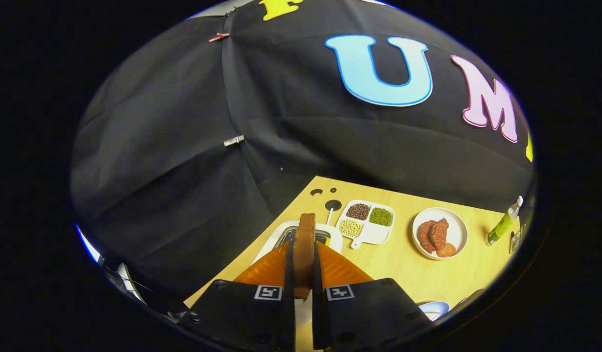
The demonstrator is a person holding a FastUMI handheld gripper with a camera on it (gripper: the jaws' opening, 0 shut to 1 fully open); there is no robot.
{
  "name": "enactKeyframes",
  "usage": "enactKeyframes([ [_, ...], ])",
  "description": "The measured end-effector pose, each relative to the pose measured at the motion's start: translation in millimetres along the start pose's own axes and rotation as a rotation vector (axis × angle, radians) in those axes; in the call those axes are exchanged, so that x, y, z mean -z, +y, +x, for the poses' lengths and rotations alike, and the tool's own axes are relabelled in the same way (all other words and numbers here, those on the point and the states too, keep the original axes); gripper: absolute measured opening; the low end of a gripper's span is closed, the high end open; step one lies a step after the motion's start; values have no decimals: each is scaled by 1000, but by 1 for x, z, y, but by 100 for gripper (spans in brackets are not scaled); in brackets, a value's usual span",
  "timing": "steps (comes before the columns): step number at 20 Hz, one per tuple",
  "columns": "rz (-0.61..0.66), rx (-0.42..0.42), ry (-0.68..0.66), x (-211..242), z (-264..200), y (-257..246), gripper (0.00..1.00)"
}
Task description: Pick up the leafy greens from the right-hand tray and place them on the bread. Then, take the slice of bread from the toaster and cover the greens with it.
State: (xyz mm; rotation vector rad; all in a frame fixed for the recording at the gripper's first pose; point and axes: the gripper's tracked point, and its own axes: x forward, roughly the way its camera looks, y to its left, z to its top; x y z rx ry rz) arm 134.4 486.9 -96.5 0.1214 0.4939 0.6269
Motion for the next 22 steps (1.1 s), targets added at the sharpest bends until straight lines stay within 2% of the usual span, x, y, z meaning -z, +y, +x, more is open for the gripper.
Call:
enactKeyframes([
  [5,43,7,-84,-30,-61,-41,18],
  [10,78,59,-109,-26,-126,-101,18],
  [14,140,142,-87,17,-168,-160,18],
  [17,167,197,-57,65,-185,-189,18],
  [22,313,176,-37,126,-169,-198,18],
])
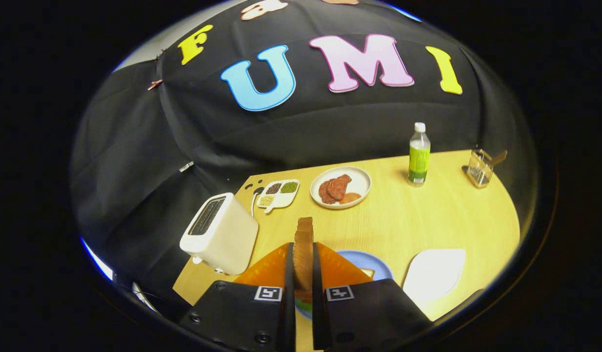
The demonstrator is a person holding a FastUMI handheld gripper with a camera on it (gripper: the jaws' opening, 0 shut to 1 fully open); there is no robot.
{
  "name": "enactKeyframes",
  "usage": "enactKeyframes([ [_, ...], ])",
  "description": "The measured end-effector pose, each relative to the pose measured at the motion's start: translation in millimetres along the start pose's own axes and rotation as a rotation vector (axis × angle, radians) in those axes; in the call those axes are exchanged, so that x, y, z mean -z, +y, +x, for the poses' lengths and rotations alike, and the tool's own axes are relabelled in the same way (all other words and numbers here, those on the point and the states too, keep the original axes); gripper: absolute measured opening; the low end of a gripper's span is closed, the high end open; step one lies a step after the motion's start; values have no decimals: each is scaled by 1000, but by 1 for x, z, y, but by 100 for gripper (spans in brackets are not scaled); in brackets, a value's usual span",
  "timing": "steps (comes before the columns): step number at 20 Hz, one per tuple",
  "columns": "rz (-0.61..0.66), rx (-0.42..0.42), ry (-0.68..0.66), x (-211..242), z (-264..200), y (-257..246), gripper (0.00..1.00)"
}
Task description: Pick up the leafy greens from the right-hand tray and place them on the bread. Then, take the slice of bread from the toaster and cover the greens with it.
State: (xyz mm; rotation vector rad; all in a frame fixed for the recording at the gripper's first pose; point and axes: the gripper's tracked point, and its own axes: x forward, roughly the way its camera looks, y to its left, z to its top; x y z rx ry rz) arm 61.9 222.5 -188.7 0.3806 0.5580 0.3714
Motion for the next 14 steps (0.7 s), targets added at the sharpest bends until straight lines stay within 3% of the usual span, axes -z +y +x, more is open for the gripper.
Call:
enactKeyframes([
  [7,207,60,-3,46,40,-38,18],
  [13,117,177,43,76,40,-87,18],
  [14,99,191,59,79,39,-92,23],
])
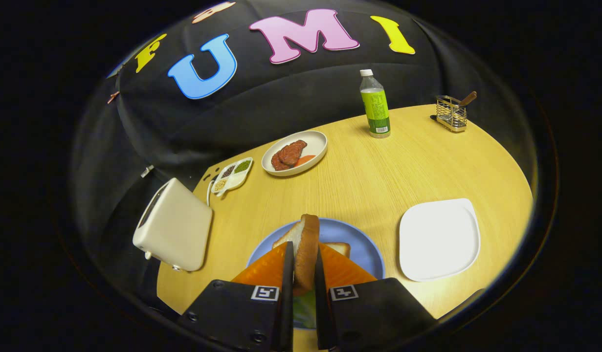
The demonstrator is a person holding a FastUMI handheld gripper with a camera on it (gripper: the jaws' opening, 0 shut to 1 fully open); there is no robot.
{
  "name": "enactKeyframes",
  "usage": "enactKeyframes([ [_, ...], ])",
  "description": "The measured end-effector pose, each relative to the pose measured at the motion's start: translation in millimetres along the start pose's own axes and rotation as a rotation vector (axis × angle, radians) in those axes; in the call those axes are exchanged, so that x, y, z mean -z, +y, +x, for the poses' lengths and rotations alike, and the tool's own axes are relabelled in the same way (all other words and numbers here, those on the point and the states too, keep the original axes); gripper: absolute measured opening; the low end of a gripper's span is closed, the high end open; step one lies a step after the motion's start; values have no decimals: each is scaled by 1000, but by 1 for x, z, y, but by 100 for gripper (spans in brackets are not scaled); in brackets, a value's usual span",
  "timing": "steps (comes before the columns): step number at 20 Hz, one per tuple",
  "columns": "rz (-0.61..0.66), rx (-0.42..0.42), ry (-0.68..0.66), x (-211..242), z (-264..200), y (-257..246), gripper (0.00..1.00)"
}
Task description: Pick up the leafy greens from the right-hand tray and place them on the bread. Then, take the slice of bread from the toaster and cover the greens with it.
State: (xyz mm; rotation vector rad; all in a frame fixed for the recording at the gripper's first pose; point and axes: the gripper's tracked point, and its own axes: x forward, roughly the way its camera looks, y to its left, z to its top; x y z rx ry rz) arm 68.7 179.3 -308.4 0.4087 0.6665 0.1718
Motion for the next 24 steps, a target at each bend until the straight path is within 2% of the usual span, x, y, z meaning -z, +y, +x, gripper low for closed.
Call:
enactKeyframes([
  [4,-83,85,55,14,0,-30,49],
  [10,-179,96,51,10,-11,-45,83],
  [12,-203,88,31,1,-18,-46,89],
  [16,-261,74,-35,-28,-44,-45,90],
  [22,-383,36,-200,-99,-105,-28,93],
  [24,-415,22,-255,-123,-125,-20,97],
])
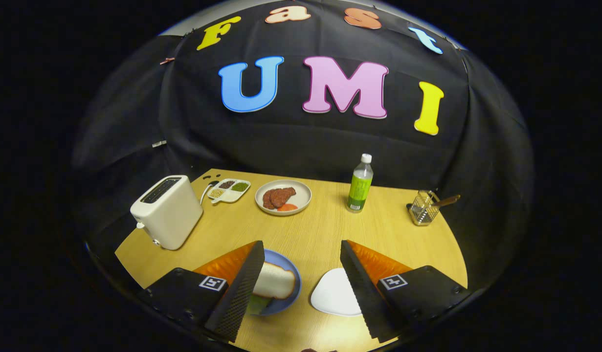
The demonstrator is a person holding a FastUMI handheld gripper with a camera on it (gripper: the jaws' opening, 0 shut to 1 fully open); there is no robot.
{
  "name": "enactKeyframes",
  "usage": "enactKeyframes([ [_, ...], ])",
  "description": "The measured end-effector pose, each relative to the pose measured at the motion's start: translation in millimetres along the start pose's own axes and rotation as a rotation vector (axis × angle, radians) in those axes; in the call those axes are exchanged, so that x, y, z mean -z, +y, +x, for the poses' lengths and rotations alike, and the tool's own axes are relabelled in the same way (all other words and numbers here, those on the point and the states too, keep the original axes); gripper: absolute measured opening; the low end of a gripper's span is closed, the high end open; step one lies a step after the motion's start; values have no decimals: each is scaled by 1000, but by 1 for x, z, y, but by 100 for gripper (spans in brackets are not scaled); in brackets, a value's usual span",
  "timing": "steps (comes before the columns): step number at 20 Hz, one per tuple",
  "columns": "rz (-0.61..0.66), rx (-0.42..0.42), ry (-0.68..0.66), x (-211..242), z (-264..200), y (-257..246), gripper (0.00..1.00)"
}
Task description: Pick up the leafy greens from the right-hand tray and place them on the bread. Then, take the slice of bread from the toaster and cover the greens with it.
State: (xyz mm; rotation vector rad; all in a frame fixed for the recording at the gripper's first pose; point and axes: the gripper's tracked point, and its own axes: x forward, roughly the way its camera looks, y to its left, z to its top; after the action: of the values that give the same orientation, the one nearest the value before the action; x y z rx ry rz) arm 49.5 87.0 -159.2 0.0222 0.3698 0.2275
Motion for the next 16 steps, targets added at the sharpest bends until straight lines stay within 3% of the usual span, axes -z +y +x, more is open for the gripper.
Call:
enactKeyframes([
  [9,-54,-35,-140,-86,-48,-11,97],
  [16,-52,-29,-171,-94,-59,-21,97],
])
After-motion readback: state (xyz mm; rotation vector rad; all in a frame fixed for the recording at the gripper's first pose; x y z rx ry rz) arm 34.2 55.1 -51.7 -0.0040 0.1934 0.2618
